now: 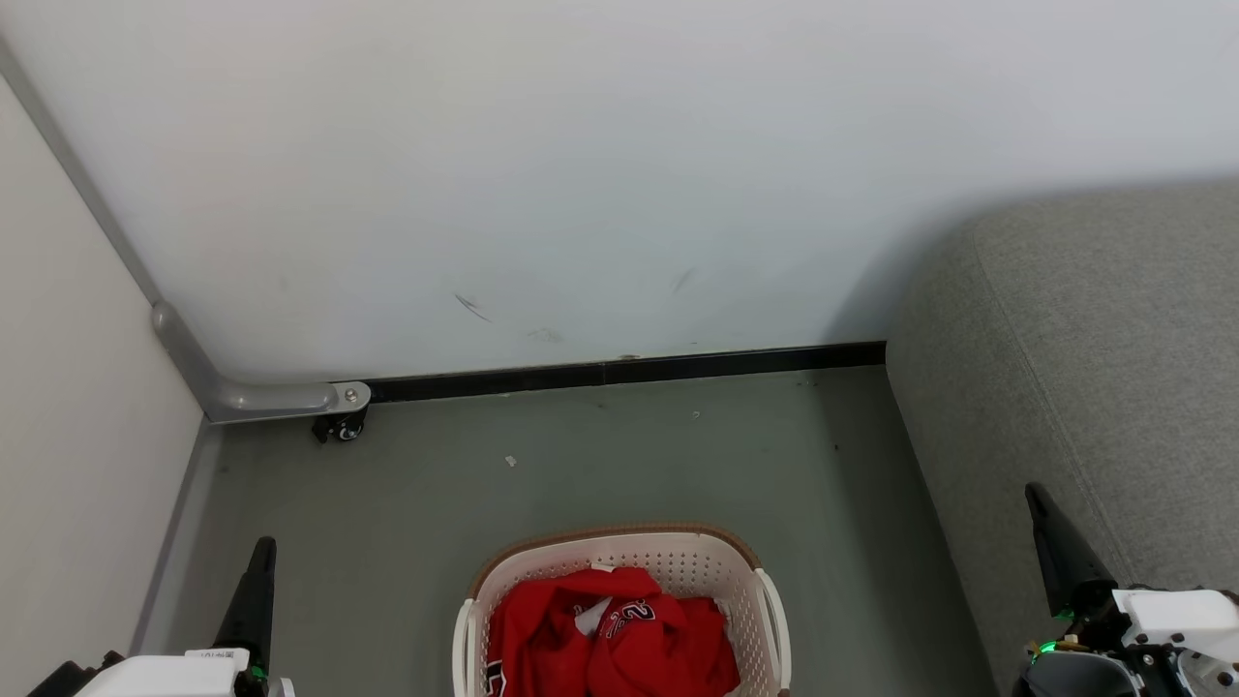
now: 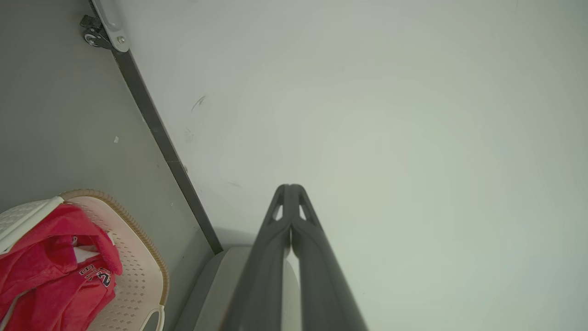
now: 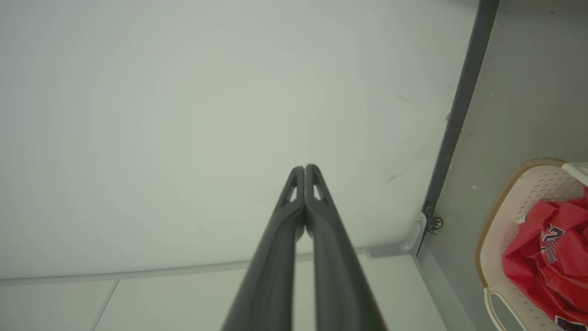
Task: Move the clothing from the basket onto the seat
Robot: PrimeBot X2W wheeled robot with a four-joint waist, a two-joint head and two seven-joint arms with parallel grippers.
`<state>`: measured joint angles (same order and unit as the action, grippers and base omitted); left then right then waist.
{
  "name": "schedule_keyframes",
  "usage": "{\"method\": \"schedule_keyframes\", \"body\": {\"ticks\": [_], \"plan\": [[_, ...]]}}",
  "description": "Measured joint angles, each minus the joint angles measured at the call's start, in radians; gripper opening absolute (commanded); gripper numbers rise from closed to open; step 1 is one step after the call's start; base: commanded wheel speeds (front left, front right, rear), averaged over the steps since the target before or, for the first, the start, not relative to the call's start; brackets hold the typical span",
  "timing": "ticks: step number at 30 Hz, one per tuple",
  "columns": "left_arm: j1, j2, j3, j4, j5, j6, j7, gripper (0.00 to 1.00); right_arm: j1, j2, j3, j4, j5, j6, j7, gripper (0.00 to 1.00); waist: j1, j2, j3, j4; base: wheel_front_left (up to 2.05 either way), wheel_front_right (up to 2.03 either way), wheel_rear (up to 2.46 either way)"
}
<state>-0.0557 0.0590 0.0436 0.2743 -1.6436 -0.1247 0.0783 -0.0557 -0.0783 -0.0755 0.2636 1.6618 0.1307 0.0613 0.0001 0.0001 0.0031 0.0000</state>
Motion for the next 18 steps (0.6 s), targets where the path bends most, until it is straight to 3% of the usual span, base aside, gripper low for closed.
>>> {"method": "schedule_keyframes", "body": {"ticks": [18], "plan": [[0.000, 0.000, 0.002, -0.002, 0.000, 0.000, 0.001, 0.00, 0.000, 0.002, -0.002, 0.000, 0.000, 0.000, 0.000, 0.00, -0.0001, 0.0000, 0.000, 0.000, 0.00, 0.00, 0.00]]}}
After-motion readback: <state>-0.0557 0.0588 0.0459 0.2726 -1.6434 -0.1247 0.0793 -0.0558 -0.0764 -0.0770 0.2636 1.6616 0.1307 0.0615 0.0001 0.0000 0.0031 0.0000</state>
